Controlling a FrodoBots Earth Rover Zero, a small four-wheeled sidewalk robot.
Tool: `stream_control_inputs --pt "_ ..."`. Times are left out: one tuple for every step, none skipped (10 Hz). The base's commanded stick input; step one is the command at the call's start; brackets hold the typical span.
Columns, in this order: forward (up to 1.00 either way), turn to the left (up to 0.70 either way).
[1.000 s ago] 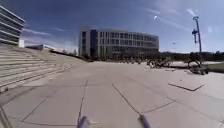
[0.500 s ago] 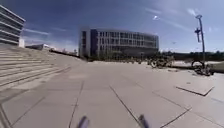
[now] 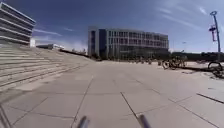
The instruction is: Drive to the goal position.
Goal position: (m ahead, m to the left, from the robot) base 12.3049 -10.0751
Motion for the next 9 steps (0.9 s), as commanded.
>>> stream_control_inputs --pt "0.70 0.00" --pt "0.70 0.00" --pt "0.70 0.00" --pt "0.70 0.00" --pt "0.70 0.00" --pt "0.70 0.00" --pt "0.70 0.00" --pt "0.70 0.00" --pt "0.70 0.00"
